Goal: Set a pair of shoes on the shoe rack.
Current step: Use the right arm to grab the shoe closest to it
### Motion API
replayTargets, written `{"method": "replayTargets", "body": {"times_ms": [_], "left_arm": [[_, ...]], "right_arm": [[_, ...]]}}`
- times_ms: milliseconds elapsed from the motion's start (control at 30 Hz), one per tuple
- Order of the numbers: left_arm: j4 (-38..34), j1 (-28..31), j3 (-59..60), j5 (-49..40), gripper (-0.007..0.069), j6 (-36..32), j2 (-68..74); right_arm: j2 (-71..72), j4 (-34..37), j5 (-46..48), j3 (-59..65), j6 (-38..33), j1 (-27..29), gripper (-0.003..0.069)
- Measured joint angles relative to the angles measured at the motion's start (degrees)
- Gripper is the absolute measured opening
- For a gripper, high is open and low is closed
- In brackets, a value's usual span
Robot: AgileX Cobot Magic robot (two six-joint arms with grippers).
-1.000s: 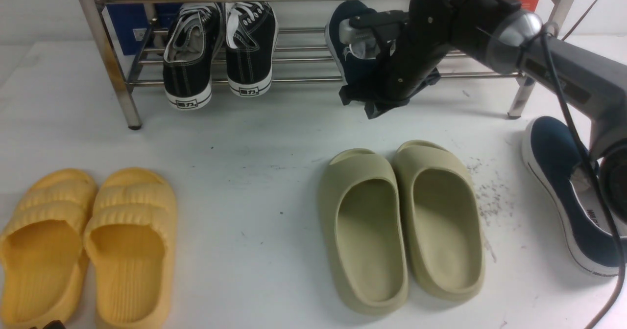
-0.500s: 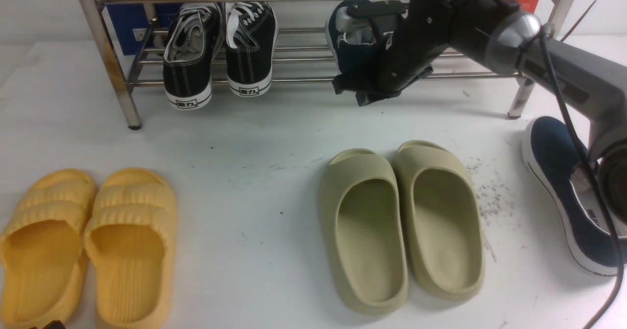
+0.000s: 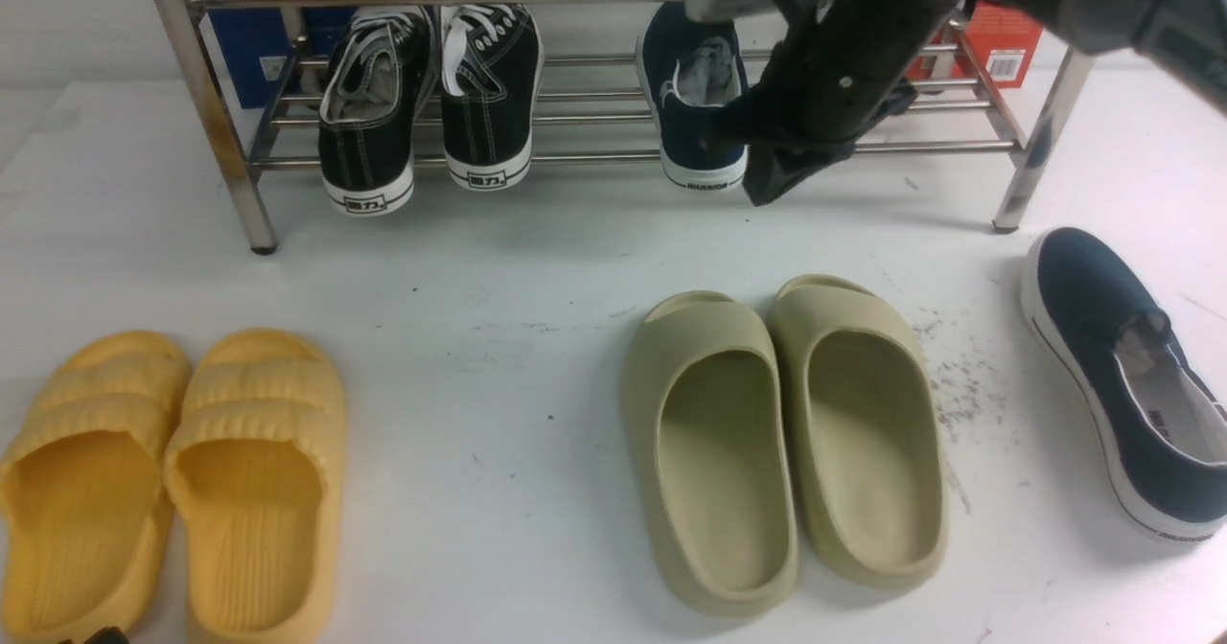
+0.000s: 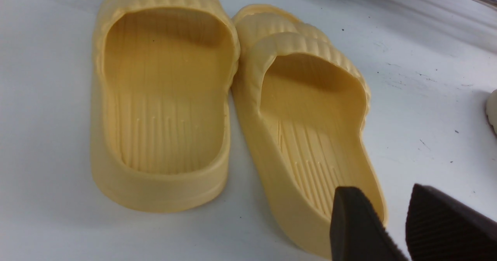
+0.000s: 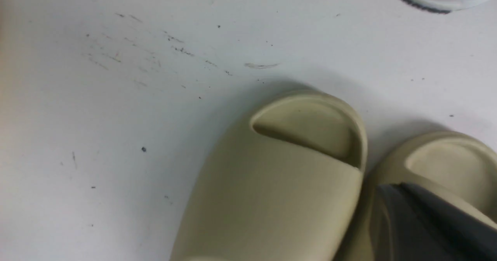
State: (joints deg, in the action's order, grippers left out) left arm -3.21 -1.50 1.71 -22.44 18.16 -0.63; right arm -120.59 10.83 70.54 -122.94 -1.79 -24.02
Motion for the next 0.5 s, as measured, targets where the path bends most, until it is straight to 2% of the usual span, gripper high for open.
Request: {"method": "replayTargets", "body": {"times_ms": [100, 233, 300, 400, 500], "left_arm": [[0.00, 0.00, 0.00, 0.00, 0.0218, 0.00, 0.00], [-0.06, 0.00, 0.00, 0.00, 0.0218, 0.00, 0.00], [-0.06, 0.00, 0.00, 0.00, 0.0221, 0.00, 0.00], [-0.06, 0.00, 0.00, 0.00, 0.0223, 0.00, 0.00], [-0.06, 0.00, 0.00, 0.00, 0.0227, 0.00, 0.00]], "right_arm": [[5.87, -3.59, 0.12, 4.33, 0.23, 0.00, 0.0038], [16.81, -9.82, 0.24, 16.65, 2.65, 0.42, 0.0038], [25.34, -12.77, 0.37, 28.86, 5.27, 3.21, 0.0038], [29.39, -13.56, 0.37, 36.35, 7.04, 6.28, 0.0041], [34.66, -13.61, -3.01, 50.65, 8.60, 12.75, 0.0074]]}}
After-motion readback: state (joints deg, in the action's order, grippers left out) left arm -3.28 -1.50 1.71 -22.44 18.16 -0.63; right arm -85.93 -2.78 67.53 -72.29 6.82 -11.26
